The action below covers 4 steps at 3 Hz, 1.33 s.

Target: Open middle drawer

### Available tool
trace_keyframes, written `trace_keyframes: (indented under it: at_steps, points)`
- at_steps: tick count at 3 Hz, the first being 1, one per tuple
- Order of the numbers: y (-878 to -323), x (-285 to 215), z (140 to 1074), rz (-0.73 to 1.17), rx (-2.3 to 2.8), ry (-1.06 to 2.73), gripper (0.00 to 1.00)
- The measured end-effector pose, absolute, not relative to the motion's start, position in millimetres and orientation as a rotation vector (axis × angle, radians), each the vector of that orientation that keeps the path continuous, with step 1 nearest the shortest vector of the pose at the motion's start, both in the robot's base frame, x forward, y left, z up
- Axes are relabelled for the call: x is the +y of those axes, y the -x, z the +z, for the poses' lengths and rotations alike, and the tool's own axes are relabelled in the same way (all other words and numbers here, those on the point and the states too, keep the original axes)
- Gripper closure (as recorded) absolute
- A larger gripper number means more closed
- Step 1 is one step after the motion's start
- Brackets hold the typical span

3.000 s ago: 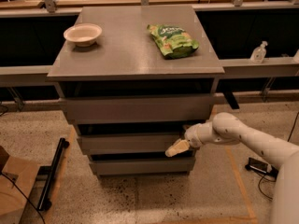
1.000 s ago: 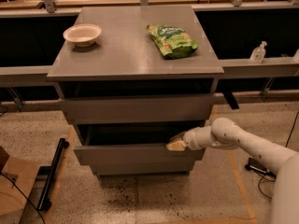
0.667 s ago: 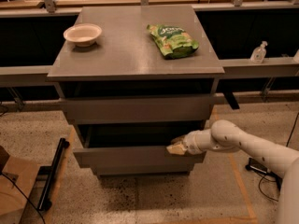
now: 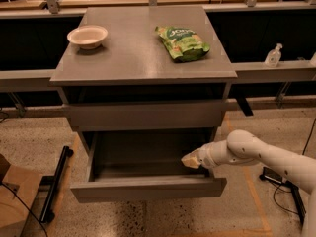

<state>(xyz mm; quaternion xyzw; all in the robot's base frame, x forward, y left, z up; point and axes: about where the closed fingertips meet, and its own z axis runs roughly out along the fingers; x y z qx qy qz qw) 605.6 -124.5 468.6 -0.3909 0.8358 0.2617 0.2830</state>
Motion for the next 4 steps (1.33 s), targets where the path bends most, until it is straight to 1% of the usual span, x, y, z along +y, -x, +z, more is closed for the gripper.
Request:
trace_keyframes:
  at_steps: [1,2,3,4]
  points:
    - [-596,-119,453,0.737,2.267,1.068,1.00]
    - [-564,-118,421,0.824,2.340,1.054,1.00]
    - [-548,-120,412,0.863,2.371,1.041,1.00]
    - [-509,-129,409,0.910,2.441,1.019,1.00]
